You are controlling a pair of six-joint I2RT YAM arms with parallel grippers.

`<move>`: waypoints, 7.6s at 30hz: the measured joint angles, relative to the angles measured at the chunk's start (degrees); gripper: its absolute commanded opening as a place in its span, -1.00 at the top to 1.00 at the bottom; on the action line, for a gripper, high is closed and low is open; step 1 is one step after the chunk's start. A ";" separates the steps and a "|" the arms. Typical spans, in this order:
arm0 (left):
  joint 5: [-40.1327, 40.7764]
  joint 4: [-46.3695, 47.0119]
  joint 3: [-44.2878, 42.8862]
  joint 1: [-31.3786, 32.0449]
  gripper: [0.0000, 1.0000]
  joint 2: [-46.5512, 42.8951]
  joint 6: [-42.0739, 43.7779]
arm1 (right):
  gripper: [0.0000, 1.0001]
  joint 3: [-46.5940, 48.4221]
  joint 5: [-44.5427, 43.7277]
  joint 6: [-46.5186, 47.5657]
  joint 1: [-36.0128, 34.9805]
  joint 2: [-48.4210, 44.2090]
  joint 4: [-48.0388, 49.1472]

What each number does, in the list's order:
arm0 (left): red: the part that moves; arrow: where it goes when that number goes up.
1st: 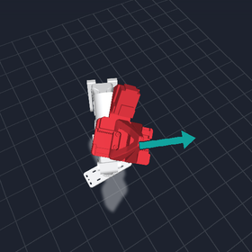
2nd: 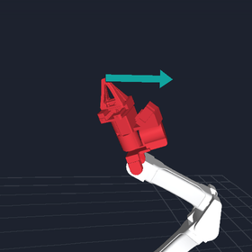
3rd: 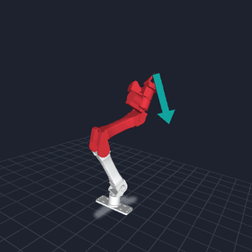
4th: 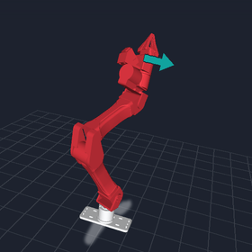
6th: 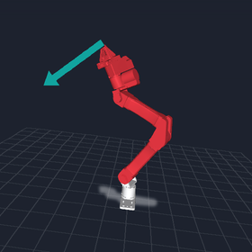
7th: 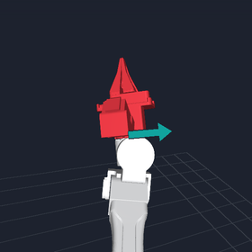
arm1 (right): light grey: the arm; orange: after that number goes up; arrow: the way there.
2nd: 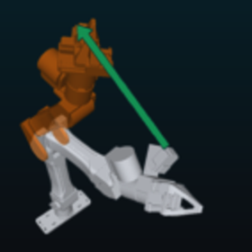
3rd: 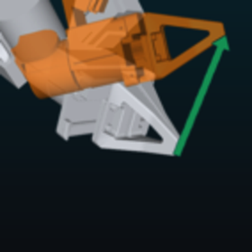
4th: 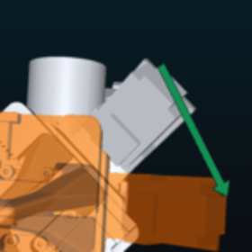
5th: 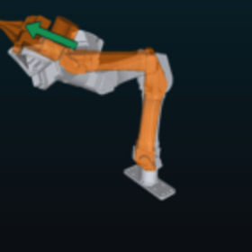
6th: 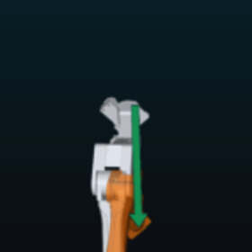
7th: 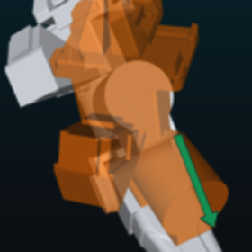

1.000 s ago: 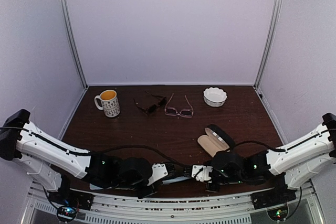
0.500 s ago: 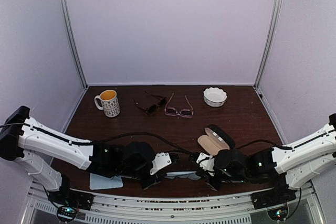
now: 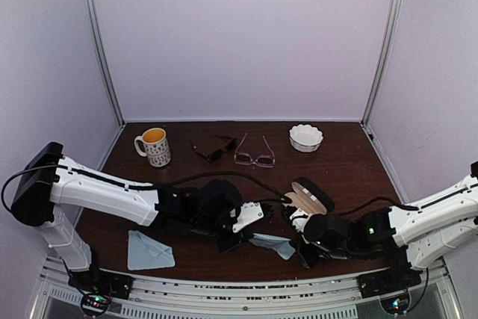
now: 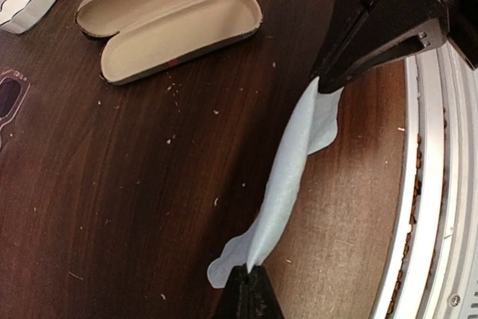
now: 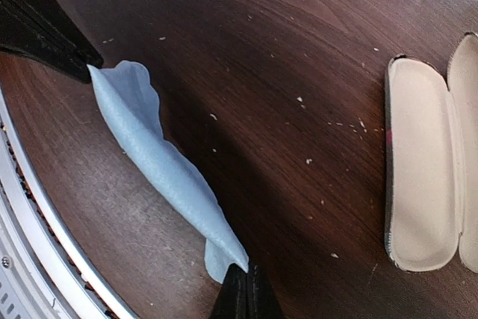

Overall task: Organize the sunglasses
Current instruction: Place the folded cleaning cloth in the sunglasses case.

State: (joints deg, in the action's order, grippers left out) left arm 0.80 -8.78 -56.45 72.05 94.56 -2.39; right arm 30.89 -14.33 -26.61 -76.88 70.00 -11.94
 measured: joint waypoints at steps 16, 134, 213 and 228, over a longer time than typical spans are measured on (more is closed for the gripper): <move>-7.56 -3.02 -12.09 -6.10 1.00 9.18 5.95 | 1.00 0.79 -10.05 -11.61 0.00 -5.18 -9.92; -17.75 -19.19 -60.35 -15.65 1.00 44.81 12.81 | 1.00 12.48 -20.55 -9.77 15.04 19.15 -20.85; 2.01 -12.39 -19.26 -16.00 -0.09 2.56 4.31 | -0.06 29.77 -27.65 -0.15 7.06 5.99 -21.24; 5.14 -15.30 -17.42 -29.51 -0.17 -1.92 3.96 | -0.37 28.89 -29.16 10.86 11.78 12.13 10.40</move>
State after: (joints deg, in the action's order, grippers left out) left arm 5.93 -24.08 -73.87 42.54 92.64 1.56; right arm 59.79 -43.48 -15.75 -65.10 82.13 -1.54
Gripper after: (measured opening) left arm 0.581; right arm 0.679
